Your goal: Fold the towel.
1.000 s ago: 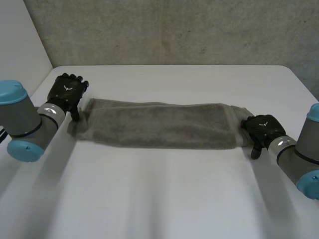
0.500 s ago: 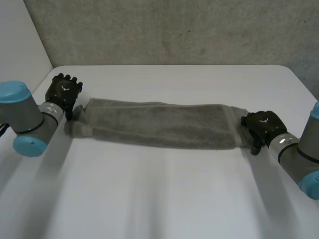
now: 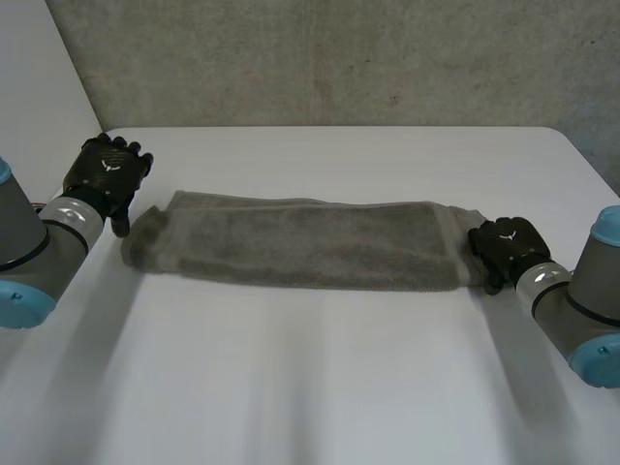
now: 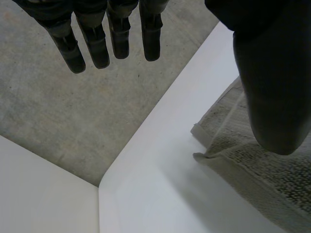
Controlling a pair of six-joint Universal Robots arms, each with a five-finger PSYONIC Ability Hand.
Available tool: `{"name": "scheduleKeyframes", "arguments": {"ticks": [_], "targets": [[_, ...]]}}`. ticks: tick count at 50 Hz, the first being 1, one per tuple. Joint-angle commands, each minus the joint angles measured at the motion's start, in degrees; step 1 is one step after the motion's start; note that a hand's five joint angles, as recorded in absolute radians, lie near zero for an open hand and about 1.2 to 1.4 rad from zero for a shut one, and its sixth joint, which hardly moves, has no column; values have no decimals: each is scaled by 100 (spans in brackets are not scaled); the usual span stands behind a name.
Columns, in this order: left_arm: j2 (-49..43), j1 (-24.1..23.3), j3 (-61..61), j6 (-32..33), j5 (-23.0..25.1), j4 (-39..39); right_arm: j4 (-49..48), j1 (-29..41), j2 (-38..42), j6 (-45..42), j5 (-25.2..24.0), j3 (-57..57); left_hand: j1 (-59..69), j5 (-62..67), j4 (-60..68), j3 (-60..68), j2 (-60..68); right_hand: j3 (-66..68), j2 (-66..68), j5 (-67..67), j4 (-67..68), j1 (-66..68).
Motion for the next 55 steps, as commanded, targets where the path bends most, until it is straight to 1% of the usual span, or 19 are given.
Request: {"name": "scheduleKeyframes", "arguments": {"ticks": [1, 2, 3, 5, 11, 21, 30, 32, 33, 35, 36, 39, 40, 42, 43, 45, 52, 54, 55], "targets": [[131, -11, -59, -179, -7, 8, -38, -48, 123, -54, 17, -108, -206, -71, -255, -203, -185, 1921, 1910, 1919, 1922, 1893], [148, 7, -59, -249, -7, 0, -55, -66, 123, -98, 26, -116, -206, -71, -255, -203, -185, 2853, 2842, 2851, 2855, 2826], [148, 7, -59, -249, -7, 0, -55, -66, 123, -98, 26, -117, -206, -71, -255, -203, -185, 2863, 2852, 2860, 2864, 2835], [157, 24, -59, -389, -7, 0, -55, -188, 123, -203, 9, -125, -206, -71, -255, -203, -185, 3882, 3871, 3880, 3883, 3854], [175, 42, -59, -504, -24, -9, -20, -470, 123, -362, 17, -125, -206, -71, -255, -203, -185, 3883, 3872, 3881, 3884, 3855], [543, 235, -357, -513, 11, -9, 225, -1725, -614, -651, 9, -318, -206, -71, -255, -203, -185, 3883, 3872, 3881, 3884, 3855], [685, 235, -621, -513, 37, 0, 1070, -1745, -1028, -669, -246, -1127, -223, -88, -272, -220, -202, 3883, 3872, 3881, 3884, 3855], [702, 200, -674, -522, 46, 17, 1227, -1168, -1212, -599, -281, -1285, -223, -88, -272, -220, -202, 3883, 3872, 3881, 3884, 3855], [702, 200, -674, -522, 46, 17, 1228, -1165, -1213, -599, -281, -1285, -223, -88, -272, -220, -202, 3883, 3872, 3881, 3884, 3855], [711, 174, -718, -522, 37, 26, 1211, -212, -1222, -520, -247, -1390, -223, -88, -272, -220, -202, 3883, 3872, 3881, 3884, 3855], [711, 174, -718, -522, 37, 26, 1210, -207, -1222, -520, -246, -1391, -223, -88, -272, -220, -202, 3883, 3872, 3881, 3884, 3855], [746, 121, -814, -522, 37, 35, 1193, 1230, -881, -546, -150, -1697, -206, -72, -255, -203, -185, 3883, 3872, 3881, 3884, 3855], [746, 121, -815, -522, 37, 35, 1193, 1235, -879, -546, -150, -1699, -206, -71, -255, -203, -185, 3883, 3872, 3881, 3884, 3855], [825, 60, -893, -522, 28, 35, 1184, 2214, -433, -546, 43, -2092, -206, -71, -255, -203, -185, 3883, 3872, 3881, 3884, 3855], [825, 59, -894, -522, 28, 35, 1184, 2219, -431, -546, 44, -2094, -206, -71, -255, -203, -185, 3883, 3872, 3881, 3884, 3855], [895, 24, -973, -522, 28, 44, 1175, 2937, 68, -581, 280, -2488, -223, -88, -272, -220, -202, 3883, 3872, 3881, 3884, 3855], [1062, -133, -1017, -522, 2, 44, 1052, 3624, 1044, -686, 544, -3121, -240, -105, -288, -237, -219, 3883, 3872, 3881, 3884, 3855], [1080, -195, -1017, -522, -7, 44, 1052, 3661, 1178, -801, 606, -3175, -240, -105, -288, -237, -219, 3334, 3323, 3332, 3335, 3306], [1098, -274, -1008, -522, -7, 44, 1044, 3669, 1221, -923, 667, -3193, -240, -105, -288, -237, -219, 319, 308, 317, 321, 292]]}}
